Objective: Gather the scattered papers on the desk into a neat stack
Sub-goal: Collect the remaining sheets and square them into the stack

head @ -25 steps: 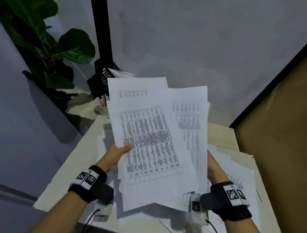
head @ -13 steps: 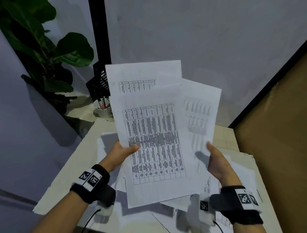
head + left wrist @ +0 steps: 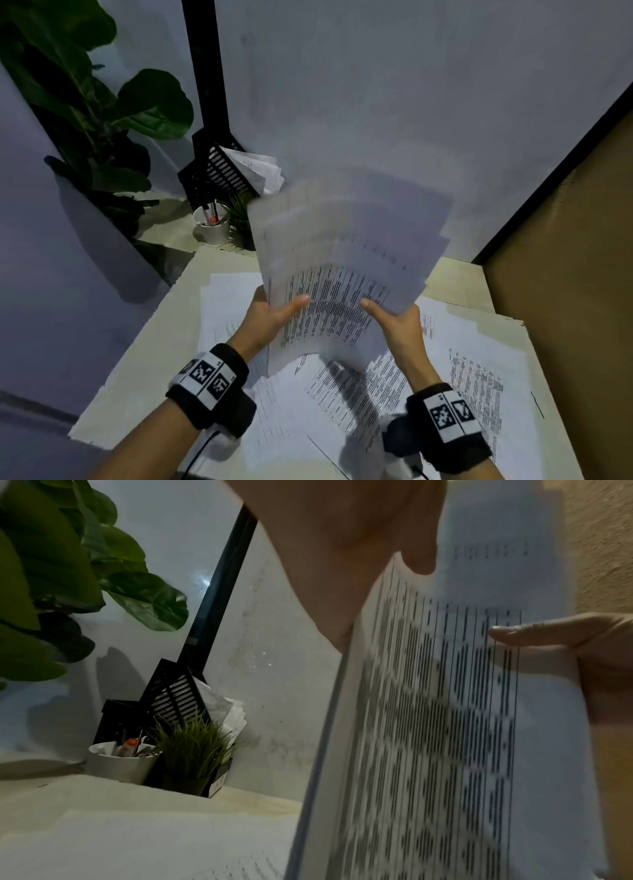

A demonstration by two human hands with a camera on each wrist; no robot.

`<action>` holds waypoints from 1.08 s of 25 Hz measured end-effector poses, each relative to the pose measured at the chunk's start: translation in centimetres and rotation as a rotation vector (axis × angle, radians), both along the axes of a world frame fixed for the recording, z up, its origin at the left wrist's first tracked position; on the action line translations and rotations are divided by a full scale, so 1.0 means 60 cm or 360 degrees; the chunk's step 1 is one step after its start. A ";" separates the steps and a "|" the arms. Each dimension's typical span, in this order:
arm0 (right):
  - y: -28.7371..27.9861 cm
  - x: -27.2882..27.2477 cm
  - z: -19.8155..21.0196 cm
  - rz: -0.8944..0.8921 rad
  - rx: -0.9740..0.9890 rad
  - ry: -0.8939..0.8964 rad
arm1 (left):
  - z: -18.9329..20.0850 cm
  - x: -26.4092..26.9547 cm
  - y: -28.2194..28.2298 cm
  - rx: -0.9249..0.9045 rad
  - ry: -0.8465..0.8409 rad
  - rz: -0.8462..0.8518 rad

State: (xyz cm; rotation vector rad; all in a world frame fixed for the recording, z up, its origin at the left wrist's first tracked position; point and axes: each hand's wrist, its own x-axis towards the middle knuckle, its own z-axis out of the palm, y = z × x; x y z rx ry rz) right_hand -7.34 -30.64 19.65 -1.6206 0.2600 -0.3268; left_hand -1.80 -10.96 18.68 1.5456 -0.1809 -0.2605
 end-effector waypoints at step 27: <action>0.022 0.029 0.052 -0.0402 0.0185 -0.0302 | 0.067 -0.005 -0.013 -0.0189 -0.0511 0.0403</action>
